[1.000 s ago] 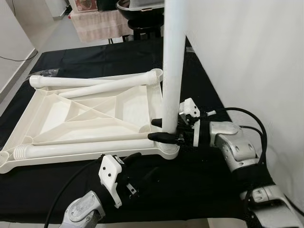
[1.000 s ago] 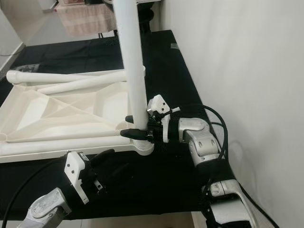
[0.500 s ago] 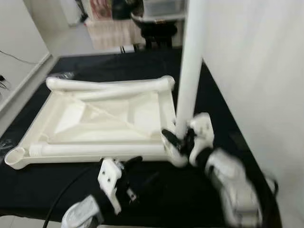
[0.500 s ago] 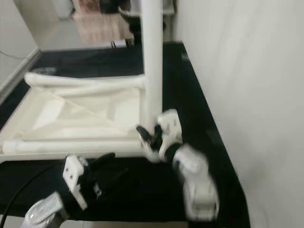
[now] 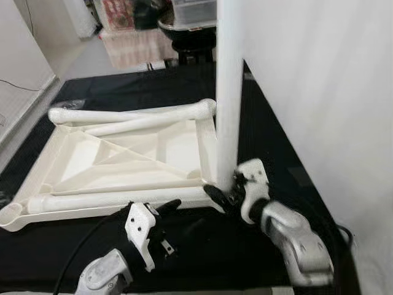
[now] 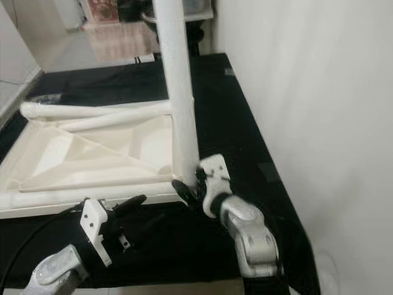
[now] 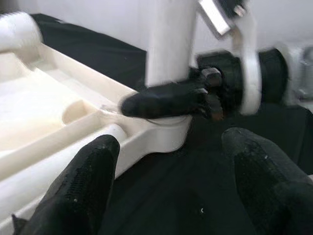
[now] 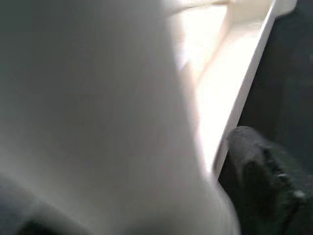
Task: Building children table
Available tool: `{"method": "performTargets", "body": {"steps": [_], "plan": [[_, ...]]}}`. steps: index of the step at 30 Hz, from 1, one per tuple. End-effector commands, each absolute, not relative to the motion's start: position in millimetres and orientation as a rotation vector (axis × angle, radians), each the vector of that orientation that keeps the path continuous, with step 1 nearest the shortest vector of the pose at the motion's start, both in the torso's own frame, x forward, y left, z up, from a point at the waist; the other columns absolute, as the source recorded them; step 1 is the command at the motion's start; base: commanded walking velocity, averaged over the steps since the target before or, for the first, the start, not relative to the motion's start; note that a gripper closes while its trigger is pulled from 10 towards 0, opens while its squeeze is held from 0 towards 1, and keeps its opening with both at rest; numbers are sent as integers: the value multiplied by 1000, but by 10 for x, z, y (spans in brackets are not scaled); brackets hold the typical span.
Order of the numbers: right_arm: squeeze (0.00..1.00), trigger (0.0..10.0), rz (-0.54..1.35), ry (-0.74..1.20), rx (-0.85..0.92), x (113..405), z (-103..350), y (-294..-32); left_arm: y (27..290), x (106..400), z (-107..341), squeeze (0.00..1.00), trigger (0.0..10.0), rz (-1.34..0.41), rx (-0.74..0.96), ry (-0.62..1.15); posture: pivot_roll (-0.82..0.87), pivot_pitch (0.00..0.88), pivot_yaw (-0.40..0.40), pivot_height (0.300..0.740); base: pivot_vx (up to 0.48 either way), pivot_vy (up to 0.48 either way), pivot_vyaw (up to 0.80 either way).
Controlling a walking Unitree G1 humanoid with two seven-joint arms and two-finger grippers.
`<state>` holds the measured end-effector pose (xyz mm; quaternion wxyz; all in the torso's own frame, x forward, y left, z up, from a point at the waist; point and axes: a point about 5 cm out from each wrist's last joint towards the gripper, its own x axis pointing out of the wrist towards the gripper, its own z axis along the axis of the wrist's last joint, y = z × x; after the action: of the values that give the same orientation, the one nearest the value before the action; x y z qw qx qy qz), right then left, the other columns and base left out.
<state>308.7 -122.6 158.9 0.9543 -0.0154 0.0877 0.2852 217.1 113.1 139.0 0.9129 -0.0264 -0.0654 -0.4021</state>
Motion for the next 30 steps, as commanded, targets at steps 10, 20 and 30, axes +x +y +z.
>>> {"method": "performTargets", "body": {"steps": [10,20,30], "plan": [[0,10000,1176,86,-176,3171,1907,-1239,1112,2158,1334,0,10000,-823,-57,-108,-15,162,66,740,0,0,0],[0,0,1185,117,-133,3440,1881,-1245,1100,2141,1347,0,10000,-807,-55,-124,3,165,58,740,0,0,0],[0,0,463,249,-63,3279,1441,-1456,1223,2446,1656,0,10000,-637,-65,-282,-26,177,42,740,0,0,0]]}}
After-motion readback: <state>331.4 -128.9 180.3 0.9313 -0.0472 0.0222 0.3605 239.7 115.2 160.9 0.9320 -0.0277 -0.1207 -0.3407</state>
